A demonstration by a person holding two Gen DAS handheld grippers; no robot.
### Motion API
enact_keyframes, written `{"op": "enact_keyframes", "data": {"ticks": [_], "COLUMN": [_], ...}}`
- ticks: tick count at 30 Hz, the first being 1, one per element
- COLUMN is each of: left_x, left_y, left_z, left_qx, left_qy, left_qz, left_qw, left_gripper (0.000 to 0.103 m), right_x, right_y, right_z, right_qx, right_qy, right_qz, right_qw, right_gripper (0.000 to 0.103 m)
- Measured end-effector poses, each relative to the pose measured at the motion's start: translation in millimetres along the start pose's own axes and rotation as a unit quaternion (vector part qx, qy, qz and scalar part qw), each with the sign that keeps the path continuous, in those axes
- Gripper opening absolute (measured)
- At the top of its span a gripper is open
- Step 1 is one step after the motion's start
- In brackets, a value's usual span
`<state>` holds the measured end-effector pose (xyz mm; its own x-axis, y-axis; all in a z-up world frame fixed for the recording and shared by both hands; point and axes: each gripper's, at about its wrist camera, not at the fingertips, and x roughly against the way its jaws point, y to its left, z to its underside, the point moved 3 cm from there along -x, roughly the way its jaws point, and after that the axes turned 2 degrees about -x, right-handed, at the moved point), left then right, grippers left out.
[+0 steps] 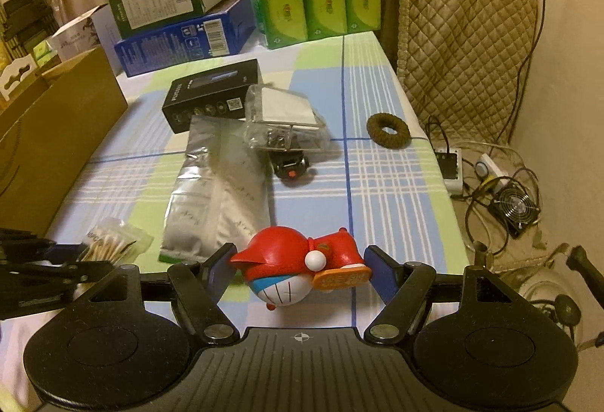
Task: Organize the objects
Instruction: 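Grasp the cotton swab bag with the left gripper while the right grasps the red Doraemon figure, then carry the swab bag and figure into the cardboard box and release both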
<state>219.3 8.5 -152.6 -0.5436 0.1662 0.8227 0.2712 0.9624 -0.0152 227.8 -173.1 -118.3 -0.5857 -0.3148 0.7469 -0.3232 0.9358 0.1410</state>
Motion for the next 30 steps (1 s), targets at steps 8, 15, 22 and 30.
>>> {"op": "enact_keyframes", "data": {"ticks": [8, 15, 22, 30], "left_x": [18, 76, 141, 202], "left_y": [1, -2, 15, 79], "left_z": [-5, -26, -38, -20], "left_qx": [0.017, 0.026, 0.030, 0.058], "left_qy": [-0.004, -0.054, -0.095, -0.116], "left_qz": [0.005, 0.020, 0.013, -0.033], "left_qw": [0.9998, 0.9980, 0.9950, 0.9910], "left_gripper": [0.019, 0.019, 0.019, 0.019], "right_x": [26, 68, 111, 122], "right_y": [7, 36, 91, 179], "right_z": [-5, -24, -47, -58], "right_qx": [-0.001, 0.015, 0.043, 0.075], "right_qy": [-0.011, -0.044, -0.079, -0.084], "right_qz": [0.001, -0.012, -0.049, -0.125], "right_qw": [1.000, 0.999, 0.995, 0.986], "right_gripper": [0.070, 0.070, 0.070, 0.070]}}
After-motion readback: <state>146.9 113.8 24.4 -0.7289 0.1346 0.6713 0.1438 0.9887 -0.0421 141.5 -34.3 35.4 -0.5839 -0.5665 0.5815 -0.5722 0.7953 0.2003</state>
